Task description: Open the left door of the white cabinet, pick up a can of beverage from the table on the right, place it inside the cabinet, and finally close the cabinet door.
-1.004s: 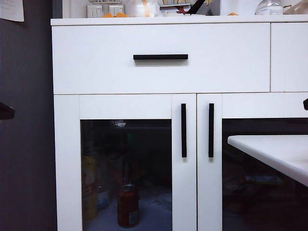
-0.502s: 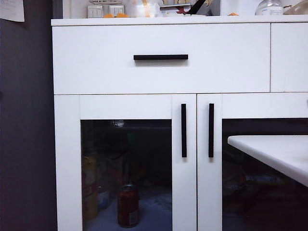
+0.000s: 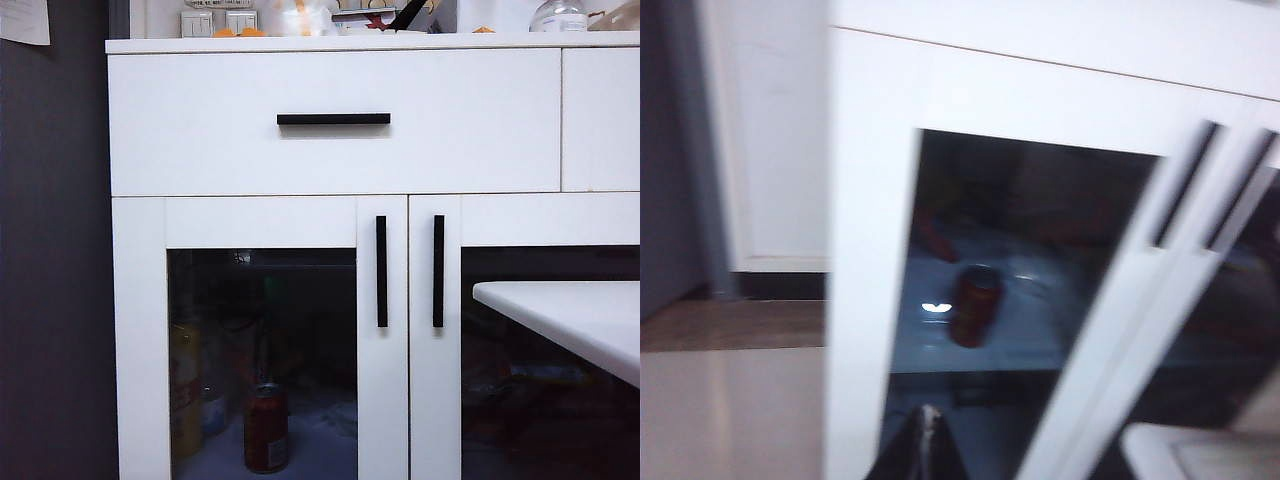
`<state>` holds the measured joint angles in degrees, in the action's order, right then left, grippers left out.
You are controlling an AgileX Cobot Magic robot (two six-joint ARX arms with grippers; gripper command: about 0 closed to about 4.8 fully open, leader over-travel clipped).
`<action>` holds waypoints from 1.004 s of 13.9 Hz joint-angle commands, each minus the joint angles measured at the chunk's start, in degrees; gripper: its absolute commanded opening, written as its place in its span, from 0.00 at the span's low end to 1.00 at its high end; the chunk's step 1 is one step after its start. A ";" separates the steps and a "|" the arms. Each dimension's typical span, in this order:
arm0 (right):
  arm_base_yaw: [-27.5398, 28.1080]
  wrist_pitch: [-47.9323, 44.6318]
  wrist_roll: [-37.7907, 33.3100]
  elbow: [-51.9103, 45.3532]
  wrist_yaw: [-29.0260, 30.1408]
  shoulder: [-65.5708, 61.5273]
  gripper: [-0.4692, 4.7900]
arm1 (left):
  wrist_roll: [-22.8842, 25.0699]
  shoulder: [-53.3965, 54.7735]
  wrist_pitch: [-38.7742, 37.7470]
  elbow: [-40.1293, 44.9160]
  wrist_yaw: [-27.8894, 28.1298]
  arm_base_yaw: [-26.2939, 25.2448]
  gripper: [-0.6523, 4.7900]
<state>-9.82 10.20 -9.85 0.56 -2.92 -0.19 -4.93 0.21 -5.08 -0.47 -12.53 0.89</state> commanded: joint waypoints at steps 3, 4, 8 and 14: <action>6.97 -0.59 -0.22 -0.24 0.02 0.04 0.08 | 0.02 0.02 0.46 -0.09 -0.24 -3.96 0.11; 6.75 -0.57 -0.22 -0.24 0.04 0.04 0.08 | 0.02 0.02 0.46 -0.09 -0.22 -4.33 0.11; 6.73 -0.59 -0.24 -0.24 0.07 0.04 0.08 | 0.02 0.02 0.46 -0.09 -0.17 -4.28 0.11; 6.71 -0.59 -0.22 -0.22 0.07 0.04 0.08 | 0.02 0.02 0.46 -0.09 -0.26 -4.26 0.11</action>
<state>-3.16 10.04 -9.85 0.56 -2.87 -0.19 -4.93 0.21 -5.15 -0.47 -12.60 -3.40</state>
